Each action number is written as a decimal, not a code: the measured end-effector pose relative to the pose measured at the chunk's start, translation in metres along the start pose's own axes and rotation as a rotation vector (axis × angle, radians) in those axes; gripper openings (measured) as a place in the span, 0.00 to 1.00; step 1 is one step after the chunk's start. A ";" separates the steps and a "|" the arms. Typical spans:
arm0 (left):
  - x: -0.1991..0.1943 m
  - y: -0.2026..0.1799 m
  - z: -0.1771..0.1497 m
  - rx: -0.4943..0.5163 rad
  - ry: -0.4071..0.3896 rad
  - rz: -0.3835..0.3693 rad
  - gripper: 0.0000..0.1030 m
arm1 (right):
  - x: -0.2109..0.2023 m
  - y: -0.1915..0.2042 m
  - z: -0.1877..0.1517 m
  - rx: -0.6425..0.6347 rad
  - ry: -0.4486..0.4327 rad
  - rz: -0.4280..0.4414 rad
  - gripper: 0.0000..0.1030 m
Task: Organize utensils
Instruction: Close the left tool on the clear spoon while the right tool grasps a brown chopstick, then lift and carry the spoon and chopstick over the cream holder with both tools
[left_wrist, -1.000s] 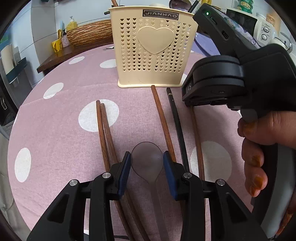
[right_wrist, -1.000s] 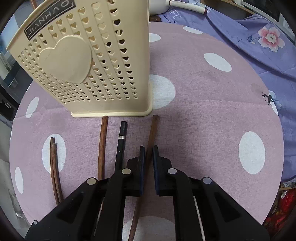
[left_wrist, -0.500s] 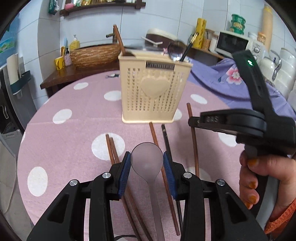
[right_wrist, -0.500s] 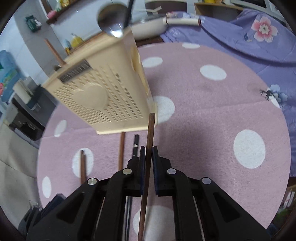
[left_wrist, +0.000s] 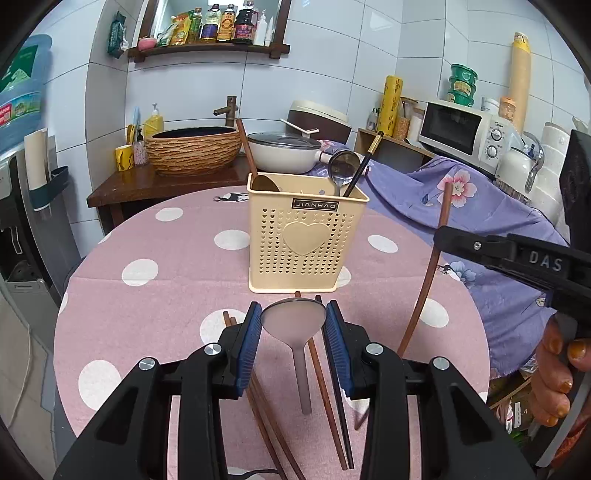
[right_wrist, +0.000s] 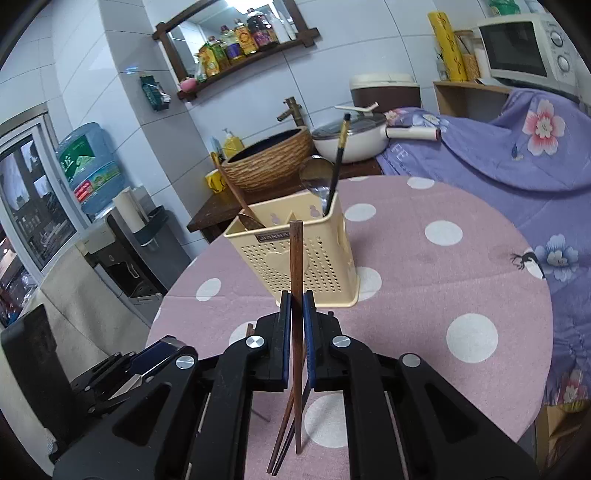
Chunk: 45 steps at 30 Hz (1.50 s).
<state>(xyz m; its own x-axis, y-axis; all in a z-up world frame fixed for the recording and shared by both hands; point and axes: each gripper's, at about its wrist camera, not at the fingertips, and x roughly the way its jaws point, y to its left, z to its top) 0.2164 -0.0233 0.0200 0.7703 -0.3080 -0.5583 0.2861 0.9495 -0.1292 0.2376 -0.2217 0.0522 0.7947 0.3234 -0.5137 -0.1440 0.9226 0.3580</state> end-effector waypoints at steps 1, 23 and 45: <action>0.000 0.000 0.000 -0.001 0.000 -0.001 0.34 | -0.001 0.001 0.001 -0.005 -0.004 -0.001 0.07; -0.017 0.020 0.103 -0.030 -0.131 -0.034 0.34 | -0.041 0.037 0.100 -0.108 -0.182 0.024 0.07; 0.069 0.018 0.156 -0.034 -0.130 0.086 0.34 | 0.037 0.024 0.145 -0.087 -0.281 -0.178 0.07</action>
<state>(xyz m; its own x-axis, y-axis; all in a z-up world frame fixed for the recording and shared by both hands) 0.3639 -0.0364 0.1071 0.8591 -0.2286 -0.4580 0.1981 0.9735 -0.1142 0.3495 -0.2183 0.1547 0.9416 0.0965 -0.3226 -0.0290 0.9777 0.2078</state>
